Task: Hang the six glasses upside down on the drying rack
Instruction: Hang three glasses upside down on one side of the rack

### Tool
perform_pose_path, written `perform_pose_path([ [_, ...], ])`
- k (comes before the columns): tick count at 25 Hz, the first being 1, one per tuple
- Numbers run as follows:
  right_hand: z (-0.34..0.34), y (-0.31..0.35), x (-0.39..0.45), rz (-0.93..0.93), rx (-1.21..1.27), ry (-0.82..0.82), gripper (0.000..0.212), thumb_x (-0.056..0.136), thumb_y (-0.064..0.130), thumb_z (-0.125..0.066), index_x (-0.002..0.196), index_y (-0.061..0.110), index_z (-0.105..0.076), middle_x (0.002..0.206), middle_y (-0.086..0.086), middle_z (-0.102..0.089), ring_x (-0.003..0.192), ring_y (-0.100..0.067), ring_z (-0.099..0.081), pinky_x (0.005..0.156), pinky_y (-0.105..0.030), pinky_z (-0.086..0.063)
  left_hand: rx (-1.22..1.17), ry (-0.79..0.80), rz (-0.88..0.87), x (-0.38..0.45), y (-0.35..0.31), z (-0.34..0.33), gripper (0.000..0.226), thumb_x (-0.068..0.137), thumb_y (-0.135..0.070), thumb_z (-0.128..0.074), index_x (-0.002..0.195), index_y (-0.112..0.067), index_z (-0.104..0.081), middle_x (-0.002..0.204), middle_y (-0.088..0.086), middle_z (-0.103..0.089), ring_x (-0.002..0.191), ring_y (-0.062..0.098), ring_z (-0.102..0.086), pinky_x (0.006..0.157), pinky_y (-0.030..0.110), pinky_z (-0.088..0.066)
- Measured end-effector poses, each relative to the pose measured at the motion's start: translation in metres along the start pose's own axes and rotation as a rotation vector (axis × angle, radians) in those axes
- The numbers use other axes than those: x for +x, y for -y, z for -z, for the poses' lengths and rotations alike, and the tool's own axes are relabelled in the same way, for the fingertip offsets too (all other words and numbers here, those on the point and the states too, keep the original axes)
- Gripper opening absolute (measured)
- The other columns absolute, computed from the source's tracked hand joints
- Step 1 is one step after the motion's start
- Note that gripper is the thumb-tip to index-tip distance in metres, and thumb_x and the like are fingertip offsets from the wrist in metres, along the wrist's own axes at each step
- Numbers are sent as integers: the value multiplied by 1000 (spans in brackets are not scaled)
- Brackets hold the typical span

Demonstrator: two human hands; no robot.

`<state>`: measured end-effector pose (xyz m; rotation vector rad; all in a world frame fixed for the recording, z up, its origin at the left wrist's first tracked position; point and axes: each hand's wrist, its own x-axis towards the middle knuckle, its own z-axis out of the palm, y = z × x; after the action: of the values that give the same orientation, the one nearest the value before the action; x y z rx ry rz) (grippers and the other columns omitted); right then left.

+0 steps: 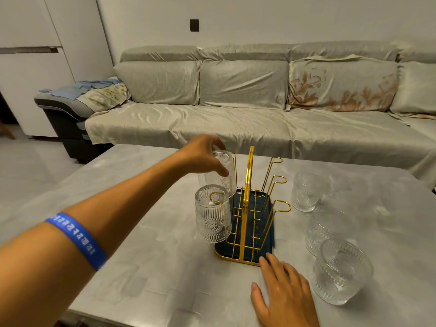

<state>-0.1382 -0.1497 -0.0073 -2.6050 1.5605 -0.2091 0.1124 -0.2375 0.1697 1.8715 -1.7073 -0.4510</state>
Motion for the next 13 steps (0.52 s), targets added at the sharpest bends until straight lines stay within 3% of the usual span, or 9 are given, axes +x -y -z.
perform_pose_path([
  [2, -3, -2, -2, 1, 4, -21, 60, 51, 51, -80, 100, 17, -74, 107, -4, -73, 87, -29, -71, 64, -47, -58, 56, 26, 14, 2, -2, -8, 71, 62, -18, -90, 125, -13, -58, 125, 13, -63, 96, 22, -57, 72, 25, -48],
  [4, -4, -2, -2, -22, -30, -58, 61, 44, 51, -83, 95, 17, -76, 101, -4, -75, 81, -28, -72, 60, -45, -59, 90, 41, 42, 4, -2, -12, 72, 62, -19, -90, 125, -14, -58, 124, 14, -63, 98, 26, -60, 79, 33, -53],
  [6, -5, -3, -1, -3, -19, -34, 61, 55, 55, -76, 105, 20, -72, 114, -4, -70, 93, -29, -69, 69, -47, -58, 96, 59, 75, 7, -2, -14, 73, 61, -19, -91, 125, -15, -57, 124, 15, -63, 100, 30, -61, 85, 41, -56],
  [8, -2, 0, 1, -24, -3, 29, 63, 77, 58, -55, 132, 26, -53, 144, 0, -47, 124, -29, -51, 97, -48, -45, 102, 72, 98, 8, -2, -16, 74, 60, -18, -91, 125, -14, -57, 125, 15, -62, 103, 32, -62, 88, 45, -56],
  [9, -2, 1, 1, -20, 7, -10, 64, 80, 58, -52, 136, 27, -47, 148, 2, -40, 129, -28, -44, 102, -48, -40, 111, 80, 106, 9, -3, -17, 74, 60, -18, -91, 125, -14, -57, 126, 16, -62, 104, 33, -61, 90, 47, -55],
  [10, -2, 1, 0, -10, 32, -13, 64, 77, 57, -57, 133, 25, -52, 144, 0, -46, 126, -29, -49, 99, -49, -43, 120, 89, 111, 9, -4, -19, 74, 61, -17, -91, 126, -13, -56, 126, 16, -61, 106, 33, -61, 91, 47, -55],
  [13, 0, -2, -3, 8, -11, 25, 57, 54, 54, -70, 98, 18, -75, 106, -5, -73, 85, -29, -71, 63, -46, -58, 133, 105, 110, 10, -6, -22, 74, 61, -16, -90, 127, -12, -55, 126, 17, -61, 104, 34, -61, 89, 47, -56],
])
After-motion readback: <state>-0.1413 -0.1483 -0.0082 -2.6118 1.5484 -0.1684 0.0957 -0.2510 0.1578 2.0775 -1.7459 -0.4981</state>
